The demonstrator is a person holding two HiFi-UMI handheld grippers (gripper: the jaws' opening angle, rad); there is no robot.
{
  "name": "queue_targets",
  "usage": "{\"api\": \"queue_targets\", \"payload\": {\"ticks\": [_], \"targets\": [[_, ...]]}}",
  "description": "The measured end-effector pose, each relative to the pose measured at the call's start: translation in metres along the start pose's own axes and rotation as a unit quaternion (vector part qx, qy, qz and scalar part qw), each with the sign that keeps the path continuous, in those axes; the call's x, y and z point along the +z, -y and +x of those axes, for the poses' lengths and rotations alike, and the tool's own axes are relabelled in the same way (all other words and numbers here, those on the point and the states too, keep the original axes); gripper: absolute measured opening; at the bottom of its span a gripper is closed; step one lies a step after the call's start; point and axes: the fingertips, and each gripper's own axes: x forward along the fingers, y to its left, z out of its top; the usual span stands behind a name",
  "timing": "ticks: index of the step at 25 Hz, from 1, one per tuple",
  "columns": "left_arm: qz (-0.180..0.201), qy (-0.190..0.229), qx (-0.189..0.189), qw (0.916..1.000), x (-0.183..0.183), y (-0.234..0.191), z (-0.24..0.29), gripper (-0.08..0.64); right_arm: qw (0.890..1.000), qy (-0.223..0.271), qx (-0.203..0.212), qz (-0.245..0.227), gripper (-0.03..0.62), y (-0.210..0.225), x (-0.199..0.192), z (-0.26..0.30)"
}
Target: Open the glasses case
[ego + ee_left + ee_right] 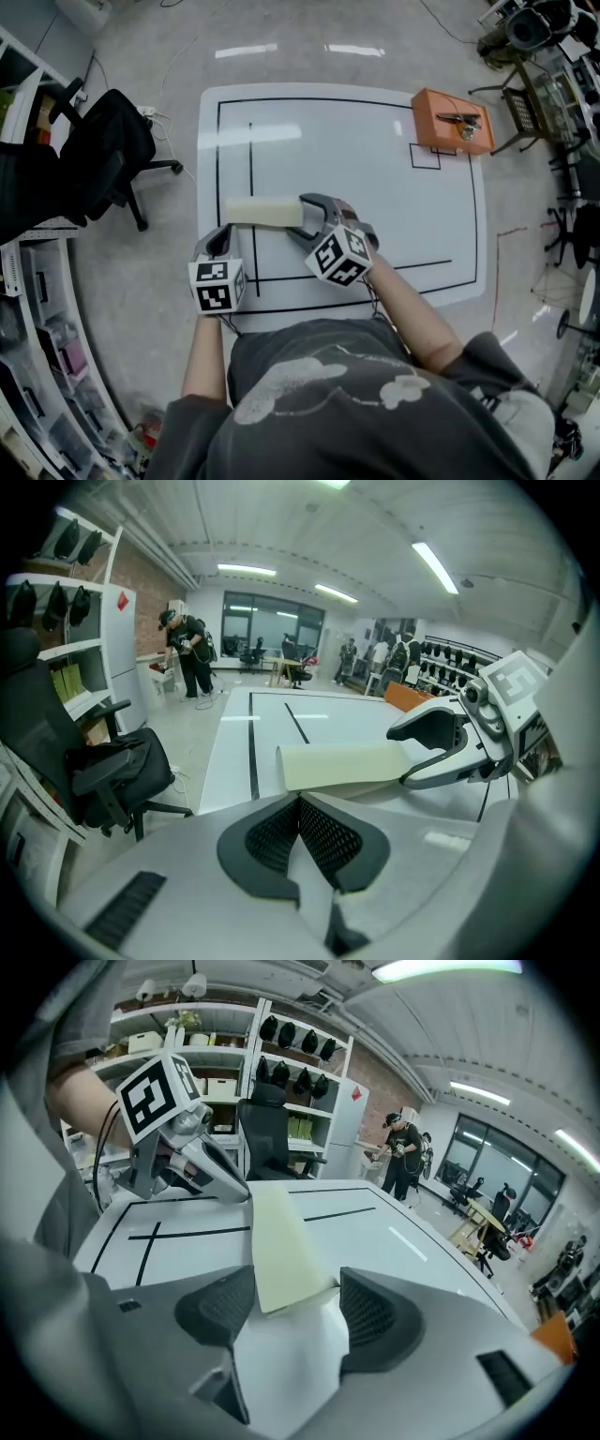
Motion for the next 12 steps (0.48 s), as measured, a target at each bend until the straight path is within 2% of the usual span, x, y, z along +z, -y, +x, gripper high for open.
{"api": "queue_targets", "payload": {"ticks": [6, 12], "targets": [[0.002, 0.001, 0.003, 1.0000, -0.001, 0.000, 0.000, 0.002, 0.999, -0.004, 0.036, 0.032, 0.282, 0.003, 0.003, -0.003], [0.000, 0.001, 0.001, 1.0000, 0.000, 0.001, 0.000, 0.003, 0.998, 0.007, 0.047, 0.033, 0.256, 0.008, 0.010, -0.009]]}}
